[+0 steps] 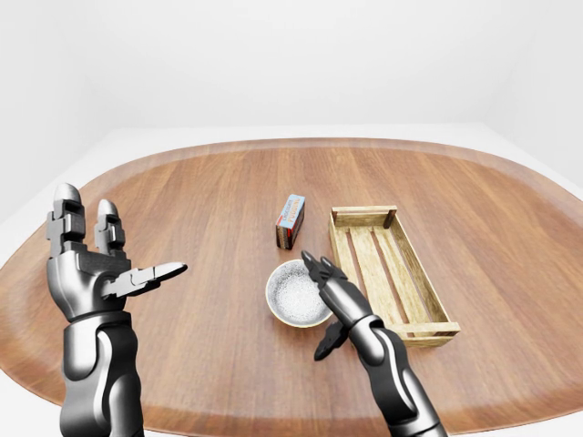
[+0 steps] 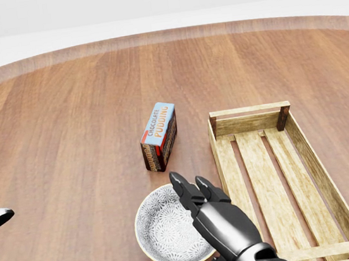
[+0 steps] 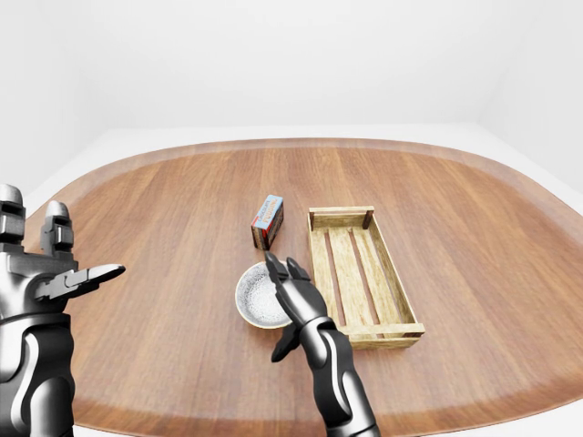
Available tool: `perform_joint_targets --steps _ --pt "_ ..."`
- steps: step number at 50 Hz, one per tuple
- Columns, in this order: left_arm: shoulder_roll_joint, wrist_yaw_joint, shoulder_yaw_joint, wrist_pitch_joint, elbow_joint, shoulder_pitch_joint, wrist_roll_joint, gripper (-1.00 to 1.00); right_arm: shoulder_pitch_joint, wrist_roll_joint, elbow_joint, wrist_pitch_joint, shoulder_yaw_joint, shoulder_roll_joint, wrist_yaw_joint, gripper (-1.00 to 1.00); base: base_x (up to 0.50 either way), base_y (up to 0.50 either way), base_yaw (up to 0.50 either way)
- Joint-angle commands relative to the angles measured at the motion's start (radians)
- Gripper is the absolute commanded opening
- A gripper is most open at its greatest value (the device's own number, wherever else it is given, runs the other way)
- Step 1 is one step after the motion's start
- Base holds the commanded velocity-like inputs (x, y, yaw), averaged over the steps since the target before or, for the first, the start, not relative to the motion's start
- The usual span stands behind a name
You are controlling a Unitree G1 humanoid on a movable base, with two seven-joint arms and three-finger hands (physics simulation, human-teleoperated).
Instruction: Pick up the bowl on the left and put it in the tray.
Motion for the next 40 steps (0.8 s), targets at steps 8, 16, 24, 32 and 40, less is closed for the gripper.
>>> perform_joint_targets --steps 8,16,24,32,40 --pt "0.001 0.001 0.003 0.000 -0.003 0.000 -0.002 1.00 -0.027 -0.015 0.064 0.000 -0.008 -0.001 0.024 1.00 0.00 0.00 0.00" --pt "0.001 0.001 0.003 0.000 -0.001 -0.001 -0.002 1.00 -0.055 -0.033 0.096 0.000 -0.016 0.001 0.052 1.00 0.00 0.00 0.00" --pt "0.002 0.003 0.005 0.000 -0.007 0.000 -0.005 1.00 -0.067 -0.027 0.135 0.000 -0.034 0.002 0.049 1.00 0.00 0.00 0.00" --pt "0.003 0.003 0.008 0.000 -0.010 0.000 -0.007 1.00 -0.077 -0.044 0.142 0.000 -0.034 0.003 0.065 1.00 0.00 0.00 0.00" --pt "0.006 0.003 0.010 0.000 -0.001 -0.004 -0.009 1.00 -0.102 -0.042 0.190 0.000 -0.046 0.007 0.060 1.00 0.00 0.00 0.00"
